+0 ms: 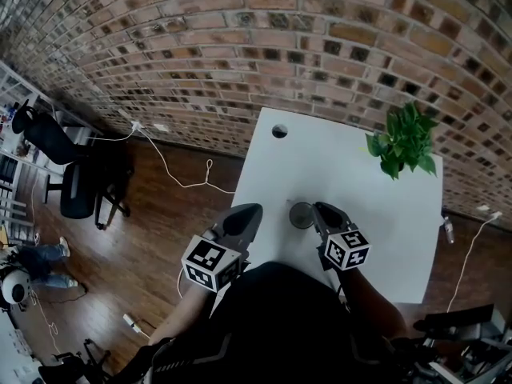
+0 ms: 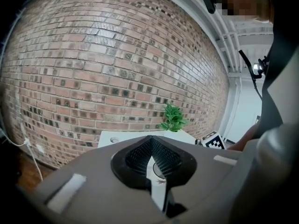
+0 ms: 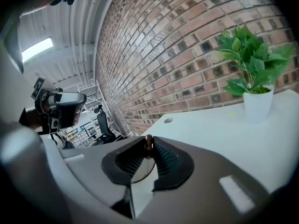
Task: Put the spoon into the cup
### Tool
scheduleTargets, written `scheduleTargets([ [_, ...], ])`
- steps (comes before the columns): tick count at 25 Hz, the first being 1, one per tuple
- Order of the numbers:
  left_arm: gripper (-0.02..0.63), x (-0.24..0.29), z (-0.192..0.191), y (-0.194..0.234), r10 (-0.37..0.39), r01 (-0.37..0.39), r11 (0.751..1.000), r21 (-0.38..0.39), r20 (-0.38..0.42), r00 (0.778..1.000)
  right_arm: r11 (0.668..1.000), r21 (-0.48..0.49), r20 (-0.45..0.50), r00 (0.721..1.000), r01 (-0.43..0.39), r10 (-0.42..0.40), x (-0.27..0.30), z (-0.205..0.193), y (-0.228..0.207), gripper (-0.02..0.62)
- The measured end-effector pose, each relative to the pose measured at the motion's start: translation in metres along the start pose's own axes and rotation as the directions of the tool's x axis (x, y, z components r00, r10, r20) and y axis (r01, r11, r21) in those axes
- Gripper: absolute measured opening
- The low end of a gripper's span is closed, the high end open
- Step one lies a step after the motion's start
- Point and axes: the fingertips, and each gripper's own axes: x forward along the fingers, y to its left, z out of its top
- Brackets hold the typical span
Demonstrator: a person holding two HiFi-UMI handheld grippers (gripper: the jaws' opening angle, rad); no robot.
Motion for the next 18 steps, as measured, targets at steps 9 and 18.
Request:
scheduleTargets([
  [9, -0.008, -0.003, 0.0, -0.001, 0.009, -0.009, 1.0, -0.001, 0.009, 1.0, 1.0, -0.004, -0.011, 1.0, -0.006, 0.006, 0.006, -0.004, 0.004, 0.054],
  [18, -0.008, -0.011, 0.003, 0.002, 0.023, -0.023, 1.0, -0.007, 0.016, 1.0, 0.999, -0.004, -0.046, 0.998, 0.039, -0.039, 0.007, -0.011, -0.001, 0.054],
])
